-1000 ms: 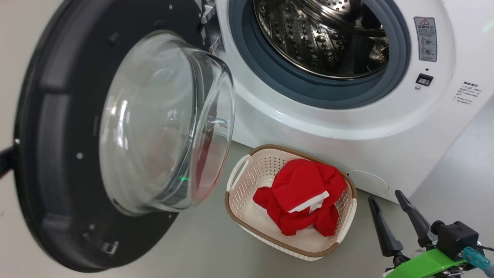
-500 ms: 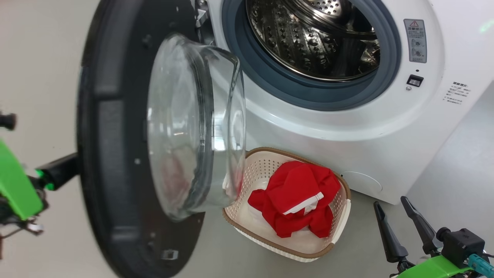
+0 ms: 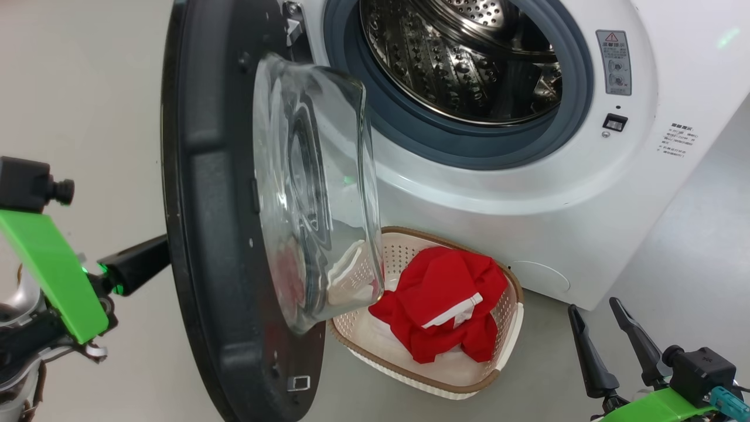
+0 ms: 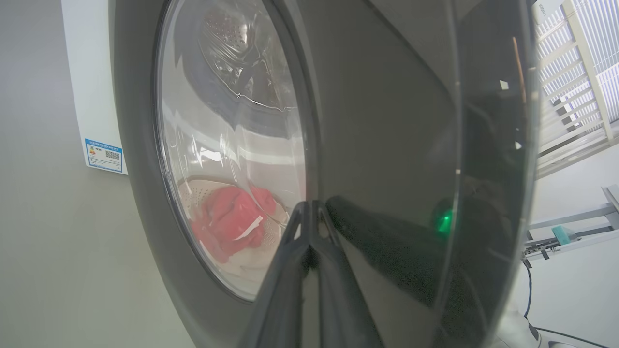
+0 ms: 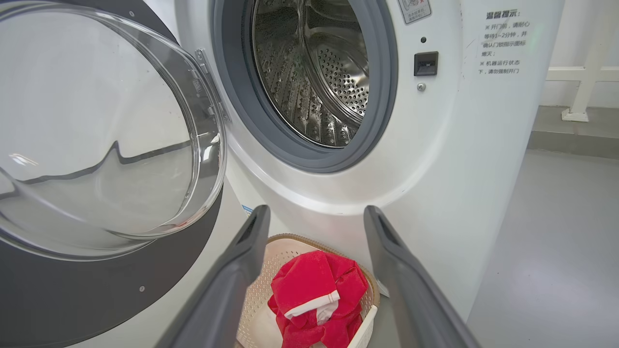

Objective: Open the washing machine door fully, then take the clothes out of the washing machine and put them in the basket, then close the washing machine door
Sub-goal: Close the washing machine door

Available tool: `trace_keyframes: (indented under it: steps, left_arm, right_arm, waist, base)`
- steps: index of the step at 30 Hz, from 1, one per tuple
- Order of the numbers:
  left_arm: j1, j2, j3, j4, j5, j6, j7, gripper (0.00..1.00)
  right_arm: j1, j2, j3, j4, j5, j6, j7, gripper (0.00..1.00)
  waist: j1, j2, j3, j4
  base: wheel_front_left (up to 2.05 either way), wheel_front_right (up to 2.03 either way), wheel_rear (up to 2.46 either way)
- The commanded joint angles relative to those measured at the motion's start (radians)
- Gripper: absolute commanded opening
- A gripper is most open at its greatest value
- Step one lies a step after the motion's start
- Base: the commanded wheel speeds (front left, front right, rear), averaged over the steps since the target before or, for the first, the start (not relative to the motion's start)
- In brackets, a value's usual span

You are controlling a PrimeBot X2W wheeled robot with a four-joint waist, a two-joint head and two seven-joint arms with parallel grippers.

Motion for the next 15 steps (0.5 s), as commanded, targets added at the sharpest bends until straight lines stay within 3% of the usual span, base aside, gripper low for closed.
trace_keyframes:
  steps: [1, 12, 15]
  left_arm:
    - [-0.039, 0.057, 0.037, -0.015, 0.01, -0.007, -0.018, 0.0]
    - [0.043, 0.089, 0.005, 0.066, 0.043, -0.007, -0.167, 0.0]
    - [0.082, 0.098, 0.001, 0.085, 0.042, -0.007, -0.207, 0.09]
  right_arm:
    - [-0.004, -0.011, 0.025, -0.026, -0.003, 0.007, -0.006, 1.0]
    - [0.014, 0.0, 0.035, -0.023, -0.004, 0.007, -0.006, 1.0]
    - [0.019, 0.002, 0.04, -0.023, -0.004, 0.007, -0.006, 1.0]
  waist:
    - [0.0, 0.0, -0.003, 0.0]
    - [0.0, 0.0, -0.045, 0.017]
    - [0.0, 0.0, -0.054, 0.018]
  base:
    - [0.0, 0.0, 0.0]
    - [0.0, 0.0, 0.0]
    - [0.0, 0.0, 0.0]
